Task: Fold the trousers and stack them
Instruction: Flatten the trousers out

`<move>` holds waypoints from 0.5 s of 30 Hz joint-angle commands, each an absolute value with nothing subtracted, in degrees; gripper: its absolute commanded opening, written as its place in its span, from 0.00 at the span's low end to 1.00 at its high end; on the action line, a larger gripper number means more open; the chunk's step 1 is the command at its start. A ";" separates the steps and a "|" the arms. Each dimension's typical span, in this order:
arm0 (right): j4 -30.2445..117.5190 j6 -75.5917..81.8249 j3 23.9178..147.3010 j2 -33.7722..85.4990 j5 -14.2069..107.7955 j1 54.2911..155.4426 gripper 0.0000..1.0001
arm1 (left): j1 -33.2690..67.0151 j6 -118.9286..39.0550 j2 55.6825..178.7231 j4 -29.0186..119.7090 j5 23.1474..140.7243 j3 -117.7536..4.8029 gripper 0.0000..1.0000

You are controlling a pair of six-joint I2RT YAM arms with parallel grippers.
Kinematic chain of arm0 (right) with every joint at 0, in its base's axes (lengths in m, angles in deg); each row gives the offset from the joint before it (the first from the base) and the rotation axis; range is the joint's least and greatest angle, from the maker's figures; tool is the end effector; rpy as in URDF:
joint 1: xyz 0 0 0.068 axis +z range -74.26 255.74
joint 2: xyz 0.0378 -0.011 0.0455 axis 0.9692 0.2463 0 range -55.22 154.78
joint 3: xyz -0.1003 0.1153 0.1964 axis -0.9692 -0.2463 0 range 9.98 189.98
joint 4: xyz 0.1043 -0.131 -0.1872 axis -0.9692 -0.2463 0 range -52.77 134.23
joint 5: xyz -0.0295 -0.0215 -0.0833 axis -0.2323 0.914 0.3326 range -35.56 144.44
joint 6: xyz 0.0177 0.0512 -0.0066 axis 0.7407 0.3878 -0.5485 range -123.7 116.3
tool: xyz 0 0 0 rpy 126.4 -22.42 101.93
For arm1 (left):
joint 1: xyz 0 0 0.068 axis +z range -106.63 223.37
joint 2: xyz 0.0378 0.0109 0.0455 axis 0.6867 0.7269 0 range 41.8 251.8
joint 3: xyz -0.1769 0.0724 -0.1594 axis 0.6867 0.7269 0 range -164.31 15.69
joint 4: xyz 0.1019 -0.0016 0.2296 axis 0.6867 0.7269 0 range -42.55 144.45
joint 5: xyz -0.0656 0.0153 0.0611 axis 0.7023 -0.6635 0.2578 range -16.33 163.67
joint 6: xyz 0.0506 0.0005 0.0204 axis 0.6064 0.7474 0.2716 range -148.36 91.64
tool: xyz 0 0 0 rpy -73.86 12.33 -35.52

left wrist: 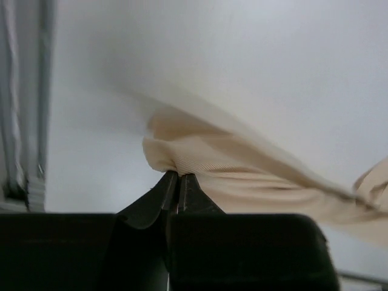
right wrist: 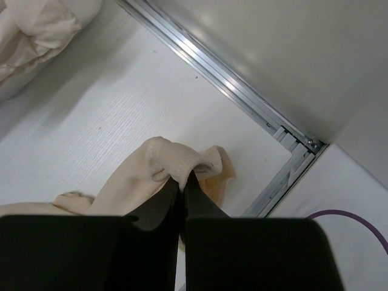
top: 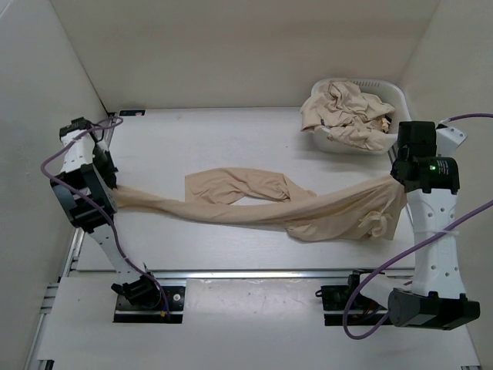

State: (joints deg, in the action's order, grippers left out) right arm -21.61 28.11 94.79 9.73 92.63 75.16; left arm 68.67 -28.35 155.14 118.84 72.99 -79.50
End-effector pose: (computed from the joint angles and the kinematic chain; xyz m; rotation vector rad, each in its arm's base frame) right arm 0.1895 -0.0245 0.3922 0.9065 2.0204 -0.4927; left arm 0.3224 0.1527 0.2066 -0.6867 3.0602 0.0211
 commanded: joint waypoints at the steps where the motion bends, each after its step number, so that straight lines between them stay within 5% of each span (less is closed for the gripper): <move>1: -20.02 26.54 94.79 8.85 97.06 73.89 0.00 | 66.67 -28.36 161.20 111.89 71.48 -91.24 0.14; 5: -17.30 25.22 93.30 9.47 93.91 73.89 0.00 | 63.16 -28.36 168.77 108.99 67.37 -103.03 0.20; 7: -16.50 25.83 93.30 10.87 93.37 73.89 0.00 | 61.75 -28.36 171.16 108.45 65.51 -104.27 0.39; 8: -15.89 26.44 92.77 11.66 92.41 73.89 0.00 | 60.96 -28.36 173.17 107.84 64.28 -105.06 0.68; 10: -15.28 26.97 92.77 12.19 90.92 73.89 0.00 | 60.95 -28.36 173.98 107.83 63.57 -105.07 0.85; 15: -14.21 26.98 93.30 12.19 88.27 73.89 0.00 | 63.49 -28.36 165.12 104.59 65.14 -95.00 0.92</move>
